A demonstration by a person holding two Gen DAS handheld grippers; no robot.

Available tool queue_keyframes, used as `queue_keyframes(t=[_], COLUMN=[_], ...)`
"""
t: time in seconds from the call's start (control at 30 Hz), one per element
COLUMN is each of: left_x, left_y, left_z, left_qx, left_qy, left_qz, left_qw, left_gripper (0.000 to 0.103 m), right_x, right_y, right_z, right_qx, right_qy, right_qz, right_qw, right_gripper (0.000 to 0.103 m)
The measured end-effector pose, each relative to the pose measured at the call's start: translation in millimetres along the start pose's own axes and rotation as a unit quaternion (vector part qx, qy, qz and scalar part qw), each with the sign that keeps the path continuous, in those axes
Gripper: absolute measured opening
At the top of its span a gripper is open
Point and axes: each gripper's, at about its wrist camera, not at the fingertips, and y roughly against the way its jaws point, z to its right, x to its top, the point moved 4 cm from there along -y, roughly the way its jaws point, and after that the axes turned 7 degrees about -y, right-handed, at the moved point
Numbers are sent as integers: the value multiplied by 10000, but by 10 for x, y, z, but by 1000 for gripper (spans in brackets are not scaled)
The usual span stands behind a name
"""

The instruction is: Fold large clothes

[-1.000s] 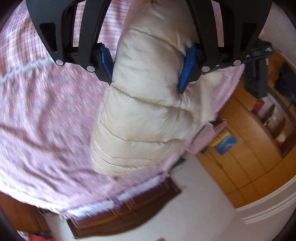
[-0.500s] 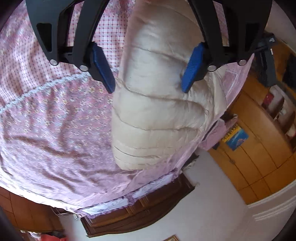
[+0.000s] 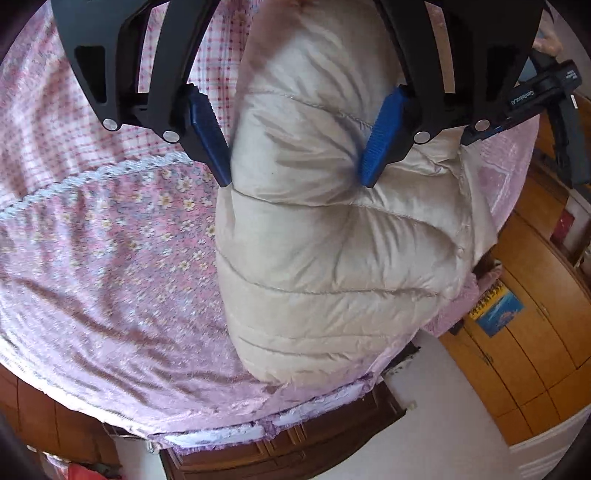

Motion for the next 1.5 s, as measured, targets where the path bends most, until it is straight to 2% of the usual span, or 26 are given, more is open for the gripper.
queue_keyframes(t=[0.1, 0.17, 0.27, 0.33, 0.37, 0.7, 0.97, 1.5], left_x=[-5, -16, -31, -43, -52, -293, -439, -565], left_y=[164, 298, 452, 511, 528, 484, 379, 319], left_z=[60, 107, 184, 244, 274, 490, 664, 738], left_qx=[23, 37, 7, 44, 77, 382, 519, 714], left_qy=[-76, -103, -143, -170, -197, -330, -503, -490], left_qz=[122, 272, 418, 438, 431, 139, -61, -241], left_qw=[9999, 9996, 9990, 9989, 9988, 9986, 9974, 9960], left_gripper=[77, 92, 98, 99, 99, 99, 99, 99], right_x=[-30, -56, -128, -202, -228, -574, -864, -1005], right_y=[209, 322, 481, 590, 624, 761, 566, 454], right_z=[-64, -123, -213, -257, -266, -284, -182, -205], right_qx=[-23, -48, -55, -54, -64, -435, -783, -756], right_qy=[83, 168, 308, 334, 334, 385, 407, 354], right_qz=[161, 264, 357, 406, 437, 360, -5, -267], right_qw=[9998, 9995, 9989, 9986, 9985, 9977, 9961, 9961], right_gripper=[77, 85, 88, 97, 97, 98, 98, 98])
